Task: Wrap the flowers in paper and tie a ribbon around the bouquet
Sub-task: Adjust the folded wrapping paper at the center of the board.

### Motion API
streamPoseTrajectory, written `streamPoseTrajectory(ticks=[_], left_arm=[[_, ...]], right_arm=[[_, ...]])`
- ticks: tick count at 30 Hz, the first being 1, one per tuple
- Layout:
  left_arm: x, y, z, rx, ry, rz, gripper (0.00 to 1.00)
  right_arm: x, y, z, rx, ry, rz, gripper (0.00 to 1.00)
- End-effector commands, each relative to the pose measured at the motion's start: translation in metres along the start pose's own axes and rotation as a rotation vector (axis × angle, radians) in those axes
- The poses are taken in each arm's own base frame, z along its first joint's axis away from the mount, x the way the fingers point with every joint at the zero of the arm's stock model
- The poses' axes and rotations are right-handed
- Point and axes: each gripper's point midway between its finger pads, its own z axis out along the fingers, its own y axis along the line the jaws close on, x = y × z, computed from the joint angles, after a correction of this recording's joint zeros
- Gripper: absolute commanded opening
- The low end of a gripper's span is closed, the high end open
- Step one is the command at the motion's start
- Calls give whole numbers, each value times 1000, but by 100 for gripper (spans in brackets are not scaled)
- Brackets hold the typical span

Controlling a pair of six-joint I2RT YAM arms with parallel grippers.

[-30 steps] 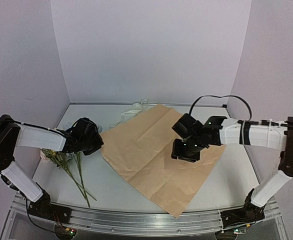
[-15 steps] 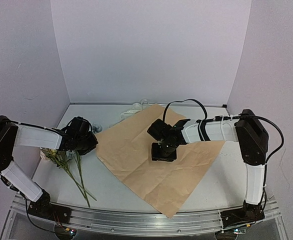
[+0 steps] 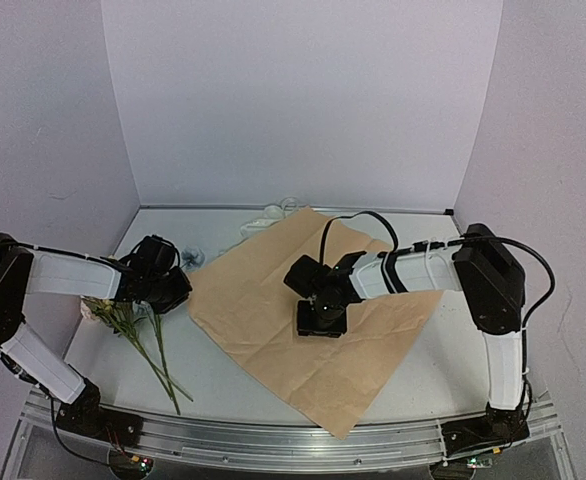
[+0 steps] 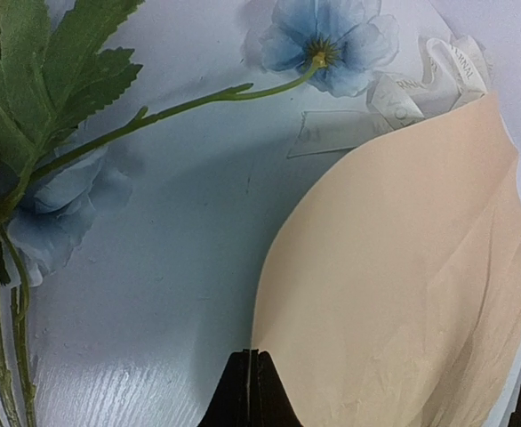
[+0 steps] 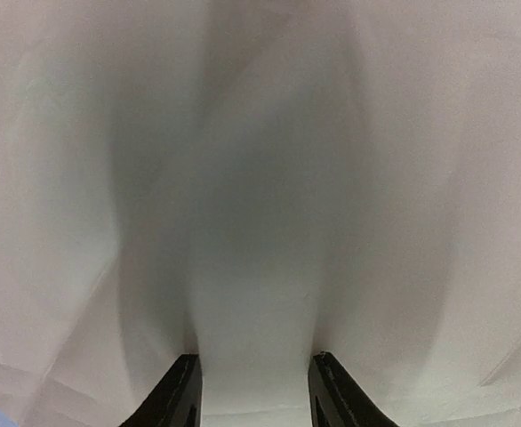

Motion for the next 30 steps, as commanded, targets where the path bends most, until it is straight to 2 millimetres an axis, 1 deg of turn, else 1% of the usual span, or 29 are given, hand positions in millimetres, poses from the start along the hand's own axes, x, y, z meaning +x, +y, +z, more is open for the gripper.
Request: streamPoseTrajectory(ticks=[1, 6, 9, 11, 14, 15, 16, 19, 22, 24, 26, 28, 30], left_arm=[[-10, 6, -10, -6, -21, -2, 0], [-10, 9, -14, -4, -17, -5, 0], [-10, 11, -15, -14, -17, -6, 0], [-12, 11, -17, -19, -18, -10, 1], [-16, 9, -21, -19, -19, -17, 14], [-18, 8, -24, -19, -24, -20, 20], [-20, 8, -28, -20, -31, -26, 28], [-29, 9, -42, -31, -68, -48, 42], [-37, 17, -59, -80, -104, -79, 56], [-42, 30, -72, -144, -135, -114, 62], [-42, 48, -85, -221, -160, -174, 68], [-37, 69, -96, -300, -178, -251, 75], [-29, 90, -105, -371, -184, -309, 81]], right_arm=[[25, -4, 10, 60, 27, 11, 43], [41, -13, 21, 86, 73, 31, 41], [41, -17, 20, 98, 68, 27, 41], [40, -16, 18, 98, 63, 21, 41], [35, -11, 10, 80, 53, 17, 42], [32, -7, 6, 65, 46, 14, 42], [28, -1, 0, 45, 38, 8, 43], [12, 21, -18, -26, 8, -7, 45], [-5, 44, -43, -107, -28, -18, 48], [-15, 58, -59, -157, -53, -36, 50], [-26, 68, -75, -195, -83, -50, 53], [-32, 76, -90, -236, -97, -61, 56], [-38, 80, -104, -265, -118, -69, 59]])
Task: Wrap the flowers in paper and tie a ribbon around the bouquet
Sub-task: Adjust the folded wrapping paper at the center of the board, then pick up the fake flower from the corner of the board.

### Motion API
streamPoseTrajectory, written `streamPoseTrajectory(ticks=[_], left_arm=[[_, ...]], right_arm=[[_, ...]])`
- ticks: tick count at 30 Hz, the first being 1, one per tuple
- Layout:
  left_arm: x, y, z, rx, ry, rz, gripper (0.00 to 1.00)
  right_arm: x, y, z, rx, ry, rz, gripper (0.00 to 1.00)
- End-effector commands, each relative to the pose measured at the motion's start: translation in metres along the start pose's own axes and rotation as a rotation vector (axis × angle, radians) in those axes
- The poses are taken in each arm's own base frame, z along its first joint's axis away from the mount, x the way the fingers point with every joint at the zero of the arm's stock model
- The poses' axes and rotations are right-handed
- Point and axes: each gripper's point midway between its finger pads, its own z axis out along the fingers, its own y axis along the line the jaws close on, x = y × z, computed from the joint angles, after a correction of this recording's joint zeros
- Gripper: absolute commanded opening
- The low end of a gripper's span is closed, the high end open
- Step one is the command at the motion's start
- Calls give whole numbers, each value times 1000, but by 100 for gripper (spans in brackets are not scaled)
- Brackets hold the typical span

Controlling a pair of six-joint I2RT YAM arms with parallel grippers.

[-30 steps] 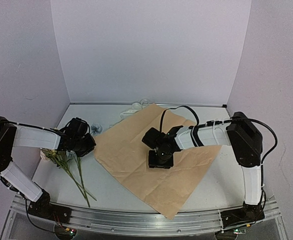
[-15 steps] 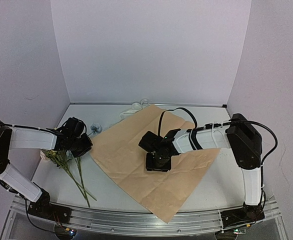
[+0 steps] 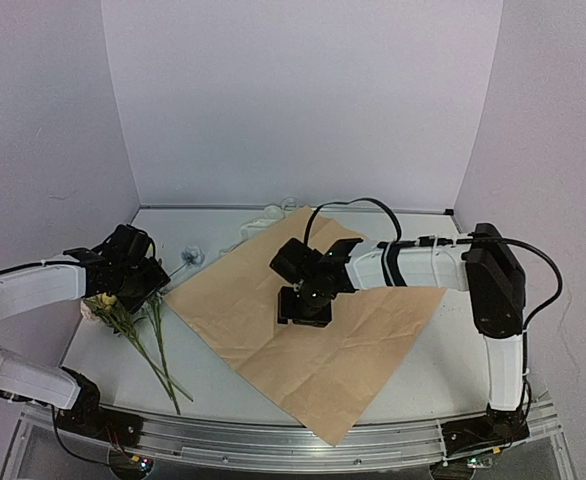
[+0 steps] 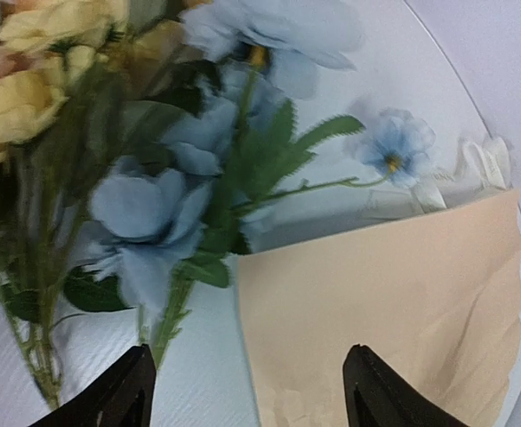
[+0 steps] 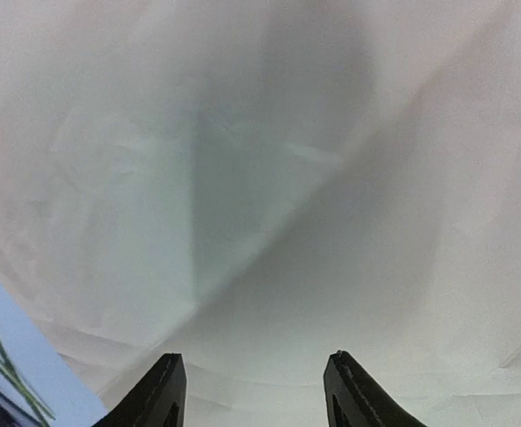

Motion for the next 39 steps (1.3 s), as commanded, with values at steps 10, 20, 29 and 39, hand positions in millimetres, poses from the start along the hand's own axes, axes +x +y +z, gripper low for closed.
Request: streamPoseTrajectory(ticks=[10, 20, 29, 39], left_arm=[[31, 77, -4, -227, 52, -179, 86], [66, 72, 20, -243, 131, -101, 84], [80, 83, 38, -315, 162, -56, 73], [63, 86, 35, -350, 89, 7, 14]], right_arm=[[-49, 22, -101, -215, -201, -26, 85], [-54, 0, -131, -221, -313, 5, 93], [-54, -4, -129, -235, -304, 29, 92], [-51, -4, -126, -251, -286, 37, 92]])
